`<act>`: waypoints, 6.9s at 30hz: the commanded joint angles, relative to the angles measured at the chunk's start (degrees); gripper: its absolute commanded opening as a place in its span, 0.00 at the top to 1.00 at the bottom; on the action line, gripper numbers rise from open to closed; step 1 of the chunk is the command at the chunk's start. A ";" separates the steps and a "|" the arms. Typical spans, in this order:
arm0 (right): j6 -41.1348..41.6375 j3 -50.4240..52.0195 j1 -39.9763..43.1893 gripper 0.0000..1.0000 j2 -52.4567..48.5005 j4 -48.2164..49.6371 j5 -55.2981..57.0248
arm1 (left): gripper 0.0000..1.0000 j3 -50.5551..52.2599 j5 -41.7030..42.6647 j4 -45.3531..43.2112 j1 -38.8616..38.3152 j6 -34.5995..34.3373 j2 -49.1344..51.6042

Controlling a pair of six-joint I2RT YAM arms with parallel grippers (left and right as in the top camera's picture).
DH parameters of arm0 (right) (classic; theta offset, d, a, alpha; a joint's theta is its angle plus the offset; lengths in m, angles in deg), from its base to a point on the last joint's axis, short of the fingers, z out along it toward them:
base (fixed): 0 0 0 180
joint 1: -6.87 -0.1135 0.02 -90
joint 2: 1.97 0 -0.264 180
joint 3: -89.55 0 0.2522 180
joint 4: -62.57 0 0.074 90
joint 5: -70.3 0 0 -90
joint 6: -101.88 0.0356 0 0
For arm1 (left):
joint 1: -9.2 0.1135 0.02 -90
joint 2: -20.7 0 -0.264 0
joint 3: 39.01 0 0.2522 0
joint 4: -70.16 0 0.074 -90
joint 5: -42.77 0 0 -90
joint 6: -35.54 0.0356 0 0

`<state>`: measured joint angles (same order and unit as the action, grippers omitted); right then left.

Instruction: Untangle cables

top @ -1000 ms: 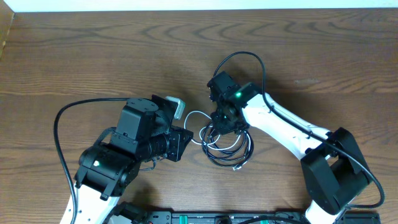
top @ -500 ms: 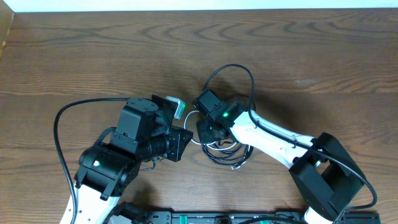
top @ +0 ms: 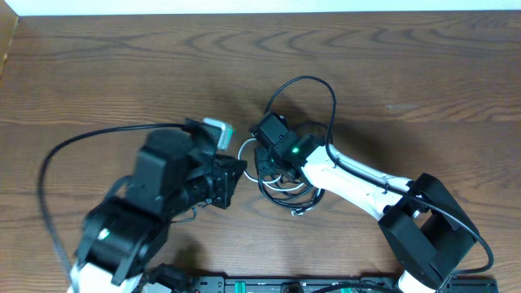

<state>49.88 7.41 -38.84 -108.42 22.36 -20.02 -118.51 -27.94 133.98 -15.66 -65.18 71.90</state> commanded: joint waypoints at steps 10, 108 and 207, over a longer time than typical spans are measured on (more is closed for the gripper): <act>5.79 0.42 -0.46 0.96 -0.44 2.23 1.92 | 0.75 -4.04 -1.01 0.04 -0.17 -0.74 -10.27; -27.85 -23.41 9.51 0.99 17.40 -28.52 -8.87 | 0.80 -2.73 -1.36 12.79 -0.24 1.51 4.63; -42.80 -36.83 7.48 0.02 8.09 -49.46 -5.18 | 0.92 -5.11 2.75 -2.12 -3.41 3.19 -6.69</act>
<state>12.77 -29.55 -30.82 -99.26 -27.81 -20.72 -122.14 -25.10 132.17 -19.05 -61.95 65.56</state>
